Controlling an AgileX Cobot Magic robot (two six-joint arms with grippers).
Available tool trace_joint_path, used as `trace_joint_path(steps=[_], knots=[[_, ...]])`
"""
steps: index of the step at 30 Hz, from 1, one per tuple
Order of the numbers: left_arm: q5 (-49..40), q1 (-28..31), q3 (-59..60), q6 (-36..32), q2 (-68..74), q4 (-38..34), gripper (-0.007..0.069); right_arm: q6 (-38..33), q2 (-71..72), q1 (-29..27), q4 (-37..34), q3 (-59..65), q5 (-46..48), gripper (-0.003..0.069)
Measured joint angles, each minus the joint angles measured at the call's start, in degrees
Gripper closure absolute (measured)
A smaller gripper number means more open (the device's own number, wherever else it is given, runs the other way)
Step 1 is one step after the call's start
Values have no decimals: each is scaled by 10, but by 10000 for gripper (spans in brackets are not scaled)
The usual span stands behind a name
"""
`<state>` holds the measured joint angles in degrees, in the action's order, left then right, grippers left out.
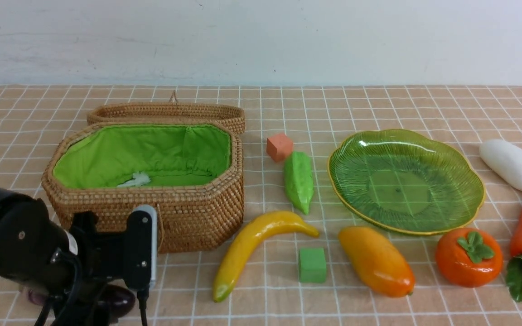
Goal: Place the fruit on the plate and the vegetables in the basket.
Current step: Use the left arm to grab an eggplant and put it into the left basket
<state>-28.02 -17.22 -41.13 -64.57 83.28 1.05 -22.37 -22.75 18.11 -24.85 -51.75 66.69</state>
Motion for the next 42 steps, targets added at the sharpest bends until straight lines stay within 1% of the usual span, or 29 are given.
trace_joint_path(steps=[6, 8, 9, 11, 13, 14, 16, 18, 19, 20, 21, 22, 23, 24, 25, 26, 27, 28, 29, 31, 32, 35, 37, 38, 39, 41, 42], knots=[[19, 0, 0, 0, 62, 47, 88, 0, 0, 0, -1, 0, 0, 424], [16, 0, -1, 1, 73, 53, 132, 0, 0, 0, -6, 0, -3, 424], [16, 0, -1, 1, 74, 53, 137, 0, 0, 0, -6, 0, -4, 424], [5, 0, -1, 6, 74, 53, 230, 0, 0, 0, -14, 0, -12, 424], [-4, -1, -1, 9, 71, 51, 237, 0, 0, 0, -17, 0, -17, 424], [-44, -4, -4, 17, 60, 43, 232, 0, 0, 0, -17, 0, -21, 424], [-77, -9, -7, 30, 45, 33, 232, 0, 0, 0, -17, 0, -26, 424], [-120, -18, -14, 53, 19, 19, 232, 0, 0, 0, -17, 0, -35, 424], [-140, -25, -19, 74, 0, 12, 232, 0, 0, 0, -17, 0, -45, 424], [-160, -37, -30, 117, -31, 3, 232, 0, 0, 0, -17, 0, -62, 424], [-162, -39, -31, 117, -35, 2, 232, 0, 0, 0, -17, 0, -65, 424], [-173, -57, -48, 155, -69, -1, 232, 0, 0, 0, -17, 0, -87, 424], [-175, -63, -55, 169, -79, -1, 232, 0, 0, 0, -17, 0, -98, 423], [-171, -96, -88, 200, -125, 1, 232, 0, 0, 0, -17, 0, -130, 421], [-160, -112, -109, 210, -142, 6, 232, 0, 0, 0, -17, 0, -150, 421], [-160, -112, -113, 211, -142, 7, 232, 0, 0, 0, -17, 0, -158, 421], [-147, -126, -132, 215, -154, 13, 232, 0, 0, 0, -17, 0, -170, 421], [-122, -140, -174, 223, -158, 32, 232, 0, 0, 0, -18, 0, -199, 421], [-117, -141, -179, 226, -157, 35, 232, 0, 0, 0, -18, 0, -201, 421], [-87, -145, -235, 260, -125, 91, 232, 0, 0, 0, -23, 0, -222, 421], [-84, -145, -243, 264, -121, 102, 232, 0, 0, 0, -25, 0, -222, 421], [-69, -145, -298, 333, -31, 195, 232, 0, 0, 0, -45, 0, -218, 421], [-69, -145, -313, 361, 4, 239, 232, 0, 0, 0, -53, 0, -209, 421], [-67, -145, -326, 407, 51, 290, 232, 0, 0, 0, -62, 0, -197, 421], [-61, -145, -329, 434, 71, 330, 232, 0, 0, 0, -67, 0, -189, 421], [-54, -145, -330, 493, 99, 390, 232, 0, 0, 0, -75, 0, -178, 421], [-52, -145, -330, 523, 107, 408, 230, 0, 0, 0, -77, 0, -173, 421]])
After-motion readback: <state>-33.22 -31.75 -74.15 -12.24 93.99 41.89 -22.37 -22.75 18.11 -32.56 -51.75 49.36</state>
